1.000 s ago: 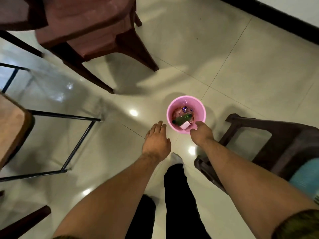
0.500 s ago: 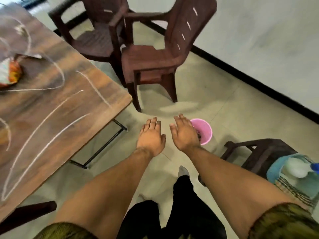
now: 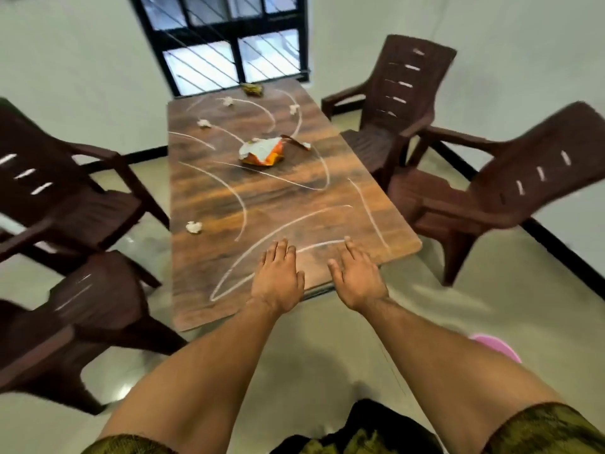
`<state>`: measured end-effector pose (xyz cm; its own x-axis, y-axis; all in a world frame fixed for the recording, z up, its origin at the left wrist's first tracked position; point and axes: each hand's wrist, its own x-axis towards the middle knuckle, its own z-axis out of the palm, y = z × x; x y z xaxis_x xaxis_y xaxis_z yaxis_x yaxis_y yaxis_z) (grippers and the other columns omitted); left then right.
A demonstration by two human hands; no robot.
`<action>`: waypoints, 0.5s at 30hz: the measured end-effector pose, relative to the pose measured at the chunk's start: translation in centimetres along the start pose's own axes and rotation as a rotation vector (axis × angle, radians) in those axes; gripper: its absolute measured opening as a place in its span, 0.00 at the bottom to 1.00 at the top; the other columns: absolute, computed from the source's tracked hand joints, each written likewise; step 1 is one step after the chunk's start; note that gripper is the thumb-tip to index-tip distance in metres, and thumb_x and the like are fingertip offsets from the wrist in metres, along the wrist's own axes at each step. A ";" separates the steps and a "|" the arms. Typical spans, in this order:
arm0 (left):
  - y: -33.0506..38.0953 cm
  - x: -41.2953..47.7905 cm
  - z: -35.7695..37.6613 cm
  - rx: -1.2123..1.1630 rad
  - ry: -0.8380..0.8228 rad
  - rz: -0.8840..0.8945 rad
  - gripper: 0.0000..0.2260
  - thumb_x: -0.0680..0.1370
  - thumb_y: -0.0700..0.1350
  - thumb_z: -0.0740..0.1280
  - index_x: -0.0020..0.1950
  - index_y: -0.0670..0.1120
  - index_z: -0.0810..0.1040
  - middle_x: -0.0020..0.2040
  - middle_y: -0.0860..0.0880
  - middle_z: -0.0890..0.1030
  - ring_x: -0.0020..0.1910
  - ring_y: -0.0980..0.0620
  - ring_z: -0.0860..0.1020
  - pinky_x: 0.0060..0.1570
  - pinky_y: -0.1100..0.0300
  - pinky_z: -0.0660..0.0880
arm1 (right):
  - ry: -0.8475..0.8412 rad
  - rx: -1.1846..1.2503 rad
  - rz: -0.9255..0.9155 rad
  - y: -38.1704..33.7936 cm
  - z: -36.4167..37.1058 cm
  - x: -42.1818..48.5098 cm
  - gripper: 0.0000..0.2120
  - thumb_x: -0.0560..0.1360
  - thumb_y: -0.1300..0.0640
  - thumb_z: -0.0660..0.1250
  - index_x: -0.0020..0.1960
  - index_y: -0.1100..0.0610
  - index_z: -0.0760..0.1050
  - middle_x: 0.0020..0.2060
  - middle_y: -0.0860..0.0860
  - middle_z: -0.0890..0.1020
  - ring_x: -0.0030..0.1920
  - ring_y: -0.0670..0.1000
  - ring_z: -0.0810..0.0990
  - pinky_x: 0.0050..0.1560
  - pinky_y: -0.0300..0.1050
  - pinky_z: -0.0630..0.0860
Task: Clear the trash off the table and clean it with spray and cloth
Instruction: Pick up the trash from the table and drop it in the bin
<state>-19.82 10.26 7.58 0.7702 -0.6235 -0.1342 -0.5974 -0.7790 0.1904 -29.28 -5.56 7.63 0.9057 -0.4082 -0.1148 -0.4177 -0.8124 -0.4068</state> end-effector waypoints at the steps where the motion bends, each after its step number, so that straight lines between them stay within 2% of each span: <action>1: -1.9 0.1 -0.6 -0.008 0.020 -0.040 0.28 0.84 0.53 0.55 0.81 0.43 0.55 0.83 0.42 0.52 0.82 0.43 0.50 0.80 0.47 0.49 | -0.009 -0.002 -0.035 -1.6 0.3 1.1 0.27 0.85 0.45 0.49 0.80 0.56 0.57 0.80 0.53 0.57 0.79 0.53 0.56 0.76 0.49 0.54; 7: -12.1 1.5 -2.4 -0.048 0.050 -0.260 0.29 0.82 0.51 0.57 0.81 0.43 0.56 0.83 0.42 0.52 0.82 0.43 0.48 0.80 0.47 0.48 | -0.074 -0.007 -0.215 -10.3 3.1 8.5 0.27 0.84 0.45 0.52 0.80 0.55 0.58 0.80 0.52 0.57 0.79 0.54 0.57 0.75 0.49 0.57; 10: -15.6 3.4 -2.6 -0.064 0.057 -0.330 0.29 0.81 0.50 0.58 0.81 0.43 0.56 0.83 0.42 0.53 0.82 0.43 0.50 0.80 0.47 0.49 | -0.108 -0.004 -0.258 -13.0 4.7 12.0 0.27 0.84 0.44 0.51 0.81 0.52 0.56 0.81 0.50 0.55 0.79 0.53 0.56 0.76 0.49 0.56; 15: -20.8 8.4 -2.3 -0.112 0.009 -0.413 0.30 0.81 0.49 0.57 0.82 0.44 0.53 0.83 0.42 0.53 0.81 0.42 0.52 0.80 0.45 0.51 | -0.173 -0.040 -0.315 -16.1 7.5 19.4 0.28 0.84 0.45 0.52 0.80 0.55 0.56 0.80 0.53 0.56 0.79 0.53 0.55 0.78 0.47 0.53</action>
<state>-0.45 21.41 4.75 0.9419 -0.2596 -0.2132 -0.2106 -0.9508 0.2271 -4.41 2.72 5.20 0.9879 -0.0614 -0.1421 -0.1154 -0.9041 -0.4115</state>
